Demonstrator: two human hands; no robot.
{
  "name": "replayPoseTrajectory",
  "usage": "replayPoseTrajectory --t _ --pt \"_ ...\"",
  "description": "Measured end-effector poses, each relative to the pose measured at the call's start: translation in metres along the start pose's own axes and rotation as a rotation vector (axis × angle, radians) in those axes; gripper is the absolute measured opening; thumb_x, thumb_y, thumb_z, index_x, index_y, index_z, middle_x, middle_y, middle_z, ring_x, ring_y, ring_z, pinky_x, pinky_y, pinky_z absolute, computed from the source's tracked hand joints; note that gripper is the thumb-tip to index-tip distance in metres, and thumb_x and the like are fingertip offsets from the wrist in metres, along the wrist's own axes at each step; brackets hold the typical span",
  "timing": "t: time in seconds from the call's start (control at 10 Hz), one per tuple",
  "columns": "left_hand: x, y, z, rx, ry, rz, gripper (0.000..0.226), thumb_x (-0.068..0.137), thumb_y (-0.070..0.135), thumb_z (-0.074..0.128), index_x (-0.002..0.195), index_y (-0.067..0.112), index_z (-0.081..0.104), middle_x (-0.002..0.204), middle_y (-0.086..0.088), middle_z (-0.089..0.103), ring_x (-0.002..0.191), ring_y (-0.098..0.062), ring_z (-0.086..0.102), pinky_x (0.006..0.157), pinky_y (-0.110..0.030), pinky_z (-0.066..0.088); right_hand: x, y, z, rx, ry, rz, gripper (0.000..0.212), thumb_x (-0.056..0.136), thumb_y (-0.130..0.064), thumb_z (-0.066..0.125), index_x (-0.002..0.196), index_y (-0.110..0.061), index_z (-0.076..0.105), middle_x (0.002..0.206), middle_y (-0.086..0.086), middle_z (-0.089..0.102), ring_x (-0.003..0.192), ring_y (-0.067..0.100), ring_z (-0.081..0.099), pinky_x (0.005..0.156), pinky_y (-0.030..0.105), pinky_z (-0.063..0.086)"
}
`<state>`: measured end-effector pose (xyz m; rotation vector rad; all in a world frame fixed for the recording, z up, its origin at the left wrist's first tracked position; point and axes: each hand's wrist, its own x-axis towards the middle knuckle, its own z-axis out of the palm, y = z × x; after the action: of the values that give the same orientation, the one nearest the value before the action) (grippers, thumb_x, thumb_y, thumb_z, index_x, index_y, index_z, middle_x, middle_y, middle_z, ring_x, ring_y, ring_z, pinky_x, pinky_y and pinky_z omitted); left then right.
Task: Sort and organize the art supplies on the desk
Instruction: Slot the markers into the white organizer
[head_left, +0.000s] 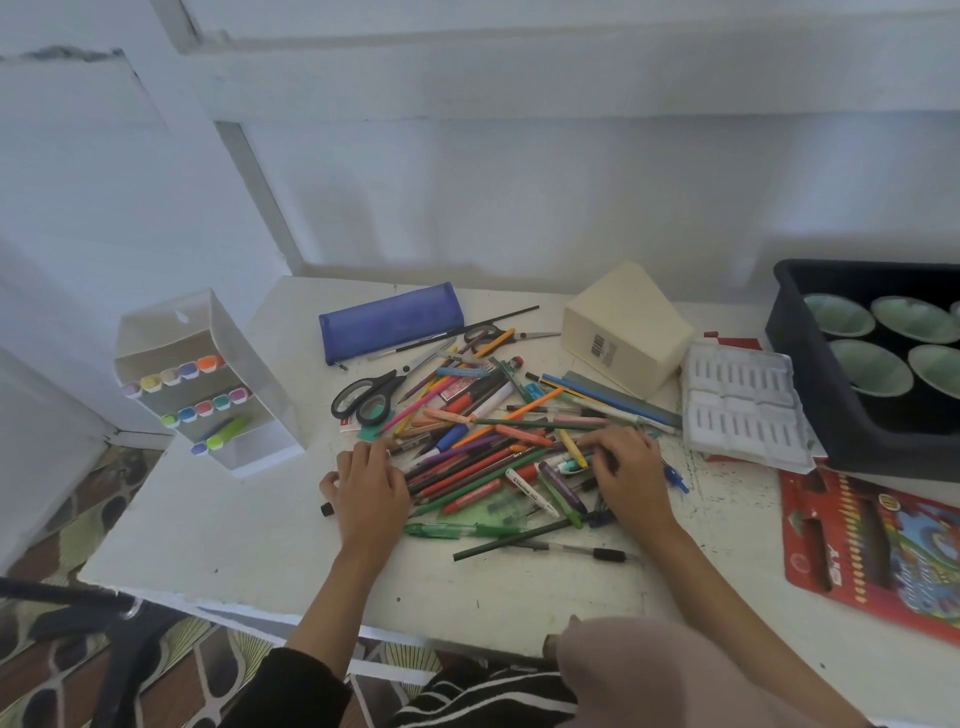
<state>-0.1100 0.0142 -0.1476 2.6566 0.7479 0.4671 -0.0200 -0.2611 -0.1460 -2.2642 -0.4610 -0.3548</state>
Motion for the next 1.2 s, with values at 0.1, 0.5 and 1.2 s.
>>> replayPoseTrajectory --t 0.1,0.5,1.2 --pt "0.000 0.000 -0.001 0.000 -0.001 -0.002 0.022 0.088 0.007 0.049 0.107 0.013 0.059 0.102 -0.004 0.056 0.100 -0.024 0.046 0.094 -0.045 0.029 0.000 -0.001 0.000 -0.001 0.000 -0.001 0.026 0.080 0.007 0.061 0.089 -0.016 0.070 0.088 -0.003 0.068 0.090 0.008 0.054 0.093 0.043 0.037" --pt "0.001 0.000 -0.001 -0.001 -0.007 -0.005 0.023 0.089 0.007 0.048 0.109 0.013 0.059 0.104 -0.004 0.056 0.102 -0.024 0.046 0.094 -0.045 0.029 0.011 -0.007 -0.006 0.051 -0.010 -0.013 0.029 0.080 0.010 0.059 0.093 -0.014 0.071 0.089 -0.006 0.067 0.072 -0.003 0.052 0.072 0.033 0.046" --pt "-0.004 0.002 -0.006 -0.113 0.136 0.049 0.042 0.082 0.022 0.026 0.098 0.014 0.064 0.098 -0.004 0.057 0.094 -0.027 0.051 0.085 -0.045 0.035 0.066 -0.059 0.007 0.105 -0.106 -0.225 0.023 0.082 0.007 0.061 0.092 -0.011 0.070 0.087 -0.001 0.068 0.084 0.019 0.056 0.075 0.029 0.046"
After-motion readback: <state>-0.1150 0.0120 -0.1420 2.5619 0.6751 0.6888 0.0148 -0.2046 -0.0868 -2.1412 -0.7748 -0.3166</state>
